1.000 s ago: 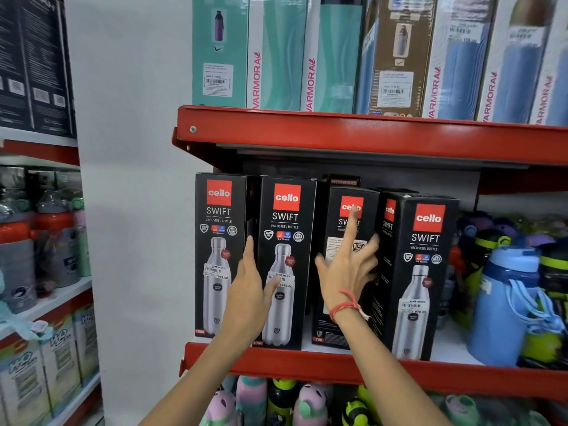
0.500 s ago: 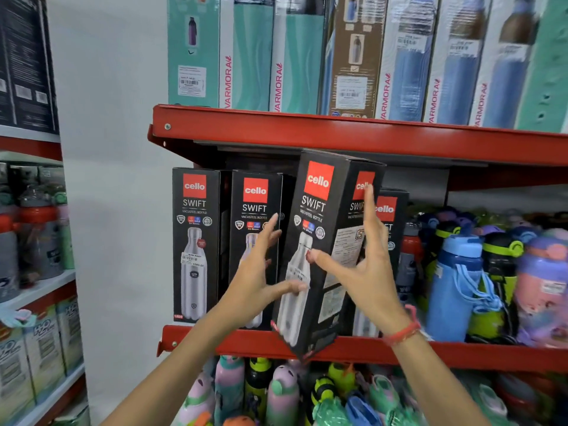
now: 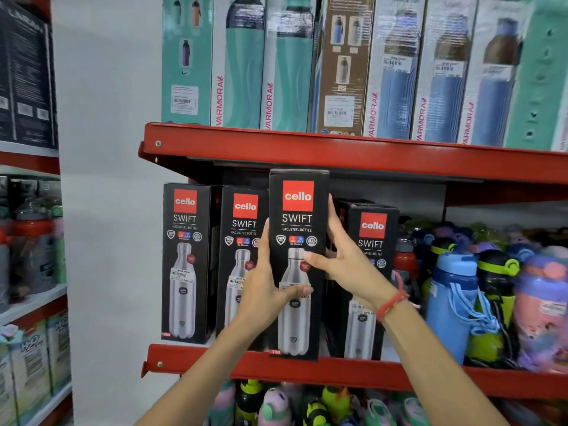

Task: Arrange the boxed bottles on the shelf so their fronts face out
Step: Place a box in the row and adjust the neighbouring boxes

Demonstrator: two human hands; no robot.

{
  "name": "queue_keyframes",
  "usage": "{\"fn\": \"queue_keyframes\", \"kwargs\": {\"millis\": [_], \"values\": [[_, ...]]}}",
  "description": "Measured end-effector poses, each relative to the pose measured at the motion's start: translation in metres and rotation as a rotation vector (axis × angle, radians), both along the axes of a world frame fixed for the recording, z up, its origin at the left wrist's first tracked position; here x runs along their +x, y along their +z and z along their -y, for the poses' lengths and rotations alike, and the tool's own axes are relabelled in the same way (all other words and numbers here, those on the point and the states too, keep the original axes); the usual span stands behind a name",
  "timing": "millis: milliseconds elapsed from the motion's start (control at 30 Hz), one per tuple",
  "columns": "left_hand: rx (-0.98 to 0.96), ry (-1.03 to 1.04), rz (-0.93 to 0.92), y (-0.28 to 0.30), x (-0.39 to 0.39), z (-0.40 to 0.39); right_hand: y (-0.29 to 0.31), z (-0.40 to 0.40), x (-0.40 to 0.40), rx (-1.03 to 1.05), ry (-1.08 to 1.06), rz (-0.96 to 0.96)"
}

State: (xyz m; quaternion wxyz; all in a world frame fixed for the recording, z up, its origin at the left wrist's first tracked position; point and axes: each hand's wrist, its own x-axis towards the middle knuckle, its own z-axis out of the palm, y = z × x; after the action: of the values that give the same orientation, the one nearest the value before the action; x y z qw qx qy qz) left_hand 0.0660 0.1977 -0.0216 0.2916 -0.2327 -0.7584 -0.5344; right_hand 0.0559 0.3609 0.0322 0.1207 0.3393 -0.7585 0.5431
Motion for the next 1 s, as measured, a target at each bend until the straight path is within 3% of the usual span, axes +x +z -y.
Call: {"fn": "queue_keyframes", "kwargs": {"millis": [233, 500, 667, 833, 1000], "values": [[-0.052, 0.082, 0.112, -0.011, -0.048, -0.013, -0.02, 0.008, -0.039, -0.084, -0.128, 0.023], [0.009, 0.025, 0.224, -0.026, -0.066, -0.018, -0.037, 0.016, -0.058, -0.069, -0.208, 0.079], [-0.067, 0.051, 0.22, -0.023, -0.07, -0.014, -0.032, 0.026, -0.057, -0.049, -0.392, 0.085], [-0.173, 0.09, 0.17, -0.018, -0.057, -0.002, -0.026, 0.043, -0.049, 0.014, -0.637, -0.02], [-0.054, 0.025, 0.102, -0.013, -0.034, 0.036, -0.023, 0.075, -0.036, -0.022, -0.858, -0.276]]}}
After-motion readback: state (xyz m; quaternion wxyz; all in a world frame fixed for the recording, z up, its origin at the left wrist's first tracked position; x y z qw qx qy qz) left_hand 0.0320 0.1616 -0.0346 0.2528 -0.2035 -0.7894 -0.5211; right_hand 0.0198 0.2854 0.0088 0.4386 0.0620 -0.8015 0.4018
